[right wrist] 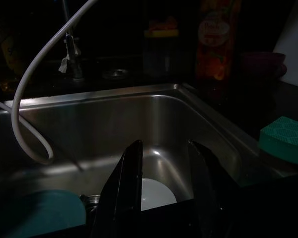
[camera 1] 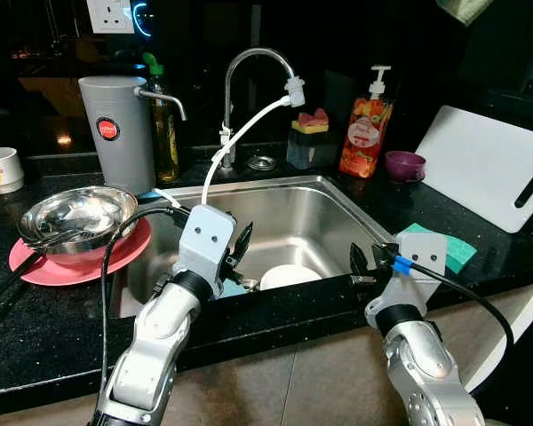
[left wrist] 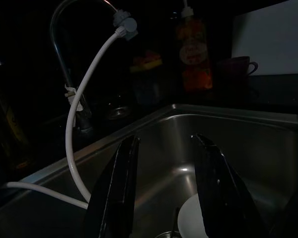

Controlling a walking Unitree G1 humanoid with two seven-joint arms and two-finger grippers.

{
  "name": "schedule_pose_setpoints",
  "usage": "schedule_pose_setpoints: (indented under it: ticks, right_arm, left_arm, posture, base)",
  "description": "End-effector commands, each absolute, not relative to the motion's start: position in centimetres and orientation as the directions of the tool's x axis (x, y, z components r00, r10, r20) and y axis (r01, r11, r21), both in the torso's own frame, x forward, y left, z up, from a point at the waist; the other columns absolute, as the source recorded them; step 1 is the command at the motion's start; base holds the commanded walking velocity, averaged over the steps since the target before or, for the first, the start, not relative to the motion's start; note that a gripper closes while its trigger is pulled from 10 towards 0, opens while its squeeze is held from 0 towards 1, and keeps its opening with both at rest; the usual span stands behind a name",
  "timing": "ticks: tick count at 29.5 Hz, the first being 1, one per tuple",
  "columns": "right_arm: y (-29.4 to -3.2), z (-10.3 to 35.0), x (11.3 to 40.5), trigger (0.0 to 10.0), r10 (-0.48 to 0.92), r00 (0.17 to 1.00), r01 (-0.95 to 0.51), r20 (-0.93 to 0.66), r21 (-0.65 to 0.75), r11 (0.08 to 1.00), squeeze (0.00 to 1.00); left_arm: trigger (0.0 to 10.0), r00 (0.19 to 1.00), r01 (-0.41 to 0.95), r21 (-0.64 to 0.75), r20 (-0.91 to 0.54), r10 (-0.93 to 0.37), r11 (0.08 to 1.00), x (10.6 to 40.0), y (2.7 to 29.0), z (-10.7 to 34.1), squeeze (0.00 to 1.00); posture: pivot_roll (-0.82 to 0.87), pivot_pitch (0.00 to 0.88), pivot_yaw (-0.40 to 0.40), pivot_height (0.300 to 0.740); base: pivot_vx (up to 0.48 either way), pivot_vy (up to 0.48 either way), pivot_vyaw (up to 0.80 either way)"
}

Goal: Kitchen organization

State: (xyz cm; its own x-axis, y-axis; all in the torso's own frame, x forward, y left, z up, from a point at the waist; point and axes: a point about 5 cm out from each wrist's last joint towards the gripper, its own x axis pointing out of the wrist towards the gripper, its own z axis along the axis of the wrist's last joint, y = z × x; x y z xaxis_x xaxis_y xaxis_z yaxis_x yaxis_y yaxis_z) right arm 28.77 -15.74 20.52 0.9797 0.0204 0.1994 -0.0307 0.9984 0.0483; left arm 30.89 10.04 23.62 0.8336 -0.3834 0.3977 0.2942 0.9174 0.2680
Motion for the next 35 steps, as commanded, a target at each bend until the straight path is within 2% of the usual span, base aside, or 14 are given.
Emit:
schedule_pose_setpoints:
  ticks: [1,35]
  right_arm:
    - [-15.74,20.33,29.02,10.0,0.019,0.981,-0.028,0.193,0.043,0.999,0.00]
    - [-15.65,20.26,28.96,10.0,0.017,0.982,-0.027,0.190,0.049,0.998,0.00]
  left_arm:
    - [10.0,0.835,0.298,0.271,0.390,-0.387,0.915,31.07,9.87,23.37,0.00]
    - [10.0,0.838,0.293,0.269,0.390,-0.382,0.918,31.10,9.95,23.38,0.00]
  posture:
    - [0.04,0.030,-0.062,0.740]
    - [0.04,0.040,-0.061,0.740]
  base:
    - [0.000,0.000,0.00]
    - [0.000,0.000,0.00]
